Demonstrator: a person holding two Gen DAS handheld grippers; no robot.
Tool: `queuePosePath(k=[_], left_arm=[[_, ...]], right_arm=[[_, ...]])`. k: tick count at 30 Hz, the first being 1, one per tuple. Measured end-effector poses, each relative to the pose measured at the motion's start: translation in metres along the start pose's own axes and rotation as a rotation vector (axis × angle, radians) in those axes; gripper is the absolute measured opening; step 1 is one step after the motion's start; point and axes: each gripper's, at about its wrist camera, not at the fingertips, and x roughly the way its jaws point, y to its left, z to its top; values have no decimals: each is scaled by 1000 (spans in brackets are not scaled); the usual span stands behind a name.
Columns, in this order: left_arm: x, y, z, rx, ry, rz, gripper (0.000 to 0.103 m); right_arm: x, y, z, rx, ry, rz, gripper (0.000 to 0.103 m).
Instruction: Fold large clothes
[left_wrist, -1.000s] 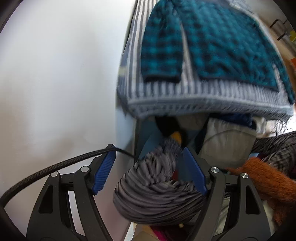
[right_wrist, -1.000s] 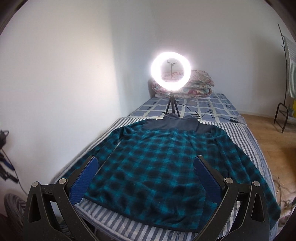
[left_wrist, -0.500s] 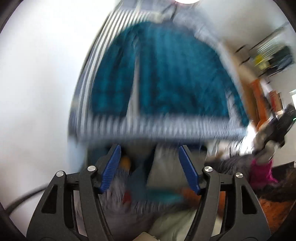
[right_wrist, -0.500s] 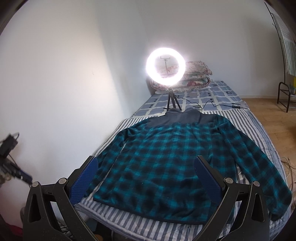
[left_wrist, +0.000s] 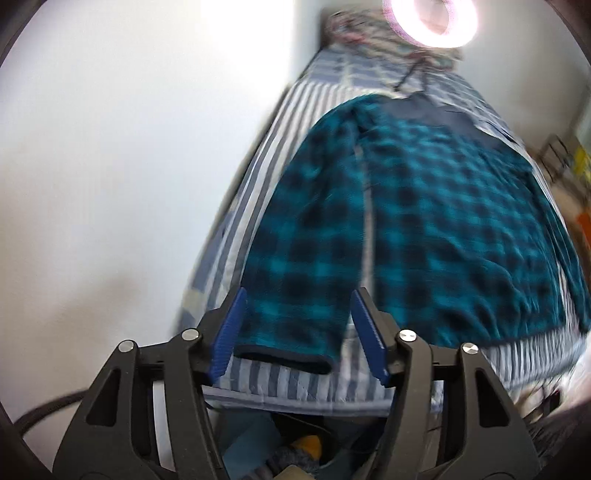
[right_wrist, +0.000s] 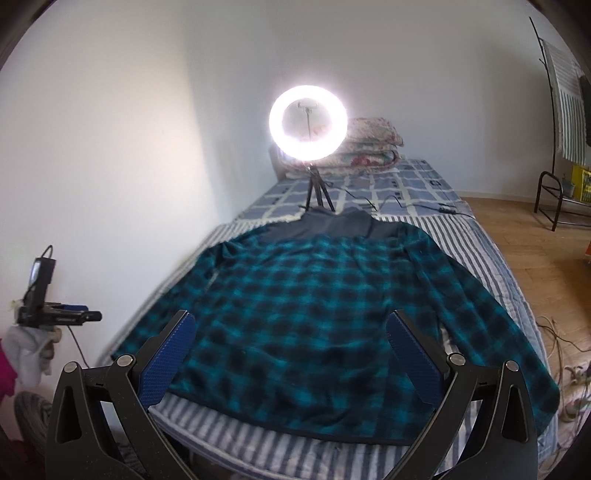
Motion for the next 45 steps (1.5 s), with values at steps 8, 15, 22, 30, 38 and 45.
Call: queuePosePath(k=[8, 15, 22, 30, 38, 45], left_arm=[[81, 48, -15, -201, 128, -21, 49], [112, 73, -30, -293, 201, -34, 45], [116, 76, -40, -322, 194, -85, 6], [61, 32, -20, -278, 5, -181, 1], [9, -29, -1, -191, -145, -293, 0], [1, -57, 8, -161, -176, -364, 0]], right_arm=[[26, -2, -8, -21, 45, -3, 103], [54, 16, -6, -66, 80, 56, 103], [80, 37, -3, -143, 129, 110, 103], [132, 57, 15, -201, 233, 158, 103], [219, 88, 51, -179, 363, 267, 96], [311, 129, 80, -98, 451, 343, 77]])
